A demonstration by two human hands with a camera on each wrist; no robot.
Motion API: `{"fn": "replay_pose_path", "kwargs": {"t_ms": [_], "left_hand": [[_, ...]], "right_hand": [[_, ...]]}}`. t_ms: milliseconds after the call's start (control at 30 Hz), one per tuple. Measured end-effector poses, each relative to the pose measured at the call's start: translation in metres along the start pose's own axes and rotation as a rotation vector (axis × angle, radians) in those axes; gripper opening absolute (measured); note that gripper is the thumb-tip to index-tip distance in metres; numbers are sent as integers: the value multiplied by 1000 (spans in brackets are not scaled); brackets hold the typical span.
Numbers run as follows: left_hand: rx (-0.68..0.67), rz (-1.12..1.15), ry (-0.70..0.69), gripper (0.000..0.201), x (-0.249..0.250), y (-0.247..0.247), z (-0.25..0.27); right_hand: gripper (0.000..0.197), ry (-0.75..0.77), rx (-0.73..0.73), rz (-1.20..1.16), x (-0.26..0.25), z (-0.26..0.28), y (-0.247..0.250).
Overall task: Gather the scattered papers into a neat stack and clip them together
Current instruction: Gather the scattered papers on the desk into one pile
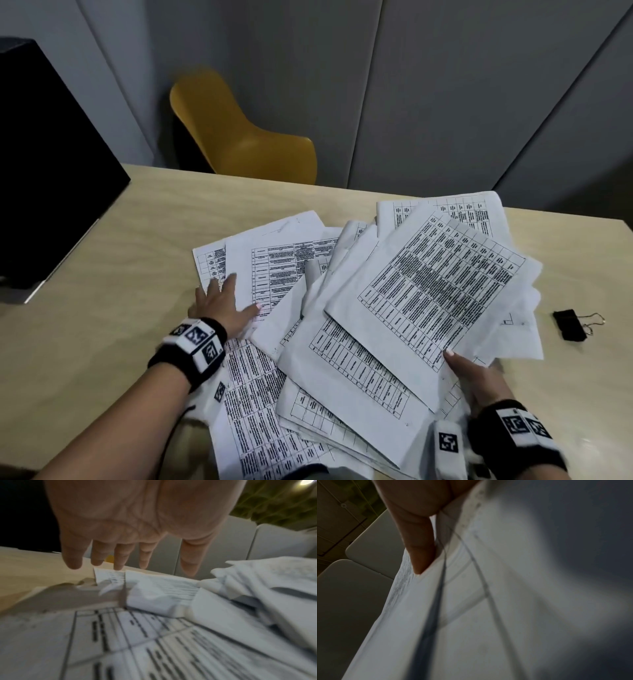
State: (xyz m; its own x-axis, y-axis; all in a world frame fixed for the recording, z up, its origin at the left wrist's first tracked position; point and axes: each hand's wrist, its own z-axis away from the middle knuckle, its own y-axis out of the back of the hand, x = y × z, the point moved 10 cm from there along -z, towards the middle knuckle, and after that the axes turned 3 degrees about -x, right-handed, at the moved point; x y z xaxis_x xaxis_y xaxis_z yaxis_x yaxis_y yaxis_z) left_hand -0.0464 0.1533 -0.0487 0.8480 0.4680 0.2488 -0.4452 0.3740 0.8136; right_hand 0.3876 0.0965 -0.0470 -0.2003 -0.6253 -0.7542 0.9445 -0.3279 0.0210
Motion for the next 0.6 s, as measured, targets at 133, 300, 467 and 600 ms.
{"fn": "replay_pose_path", "kwargs": {"t_ms": [133,300,467,600], "left_hand": [[-176,-144,20,90,4,-24,-6],[-247,-339,-147,90,26,-56,25],[-42,-172,-170,58,22,-25,19],[46,67,143,88,-27,9,11]], "right_hand": [[77,55,-20,-38,-14,15,-14],[48,63,-75,-12,-9,3,-4],[32,64,-66,-43,-7,0,0],[40,80,-82,-28,-12,6,-6]]}}
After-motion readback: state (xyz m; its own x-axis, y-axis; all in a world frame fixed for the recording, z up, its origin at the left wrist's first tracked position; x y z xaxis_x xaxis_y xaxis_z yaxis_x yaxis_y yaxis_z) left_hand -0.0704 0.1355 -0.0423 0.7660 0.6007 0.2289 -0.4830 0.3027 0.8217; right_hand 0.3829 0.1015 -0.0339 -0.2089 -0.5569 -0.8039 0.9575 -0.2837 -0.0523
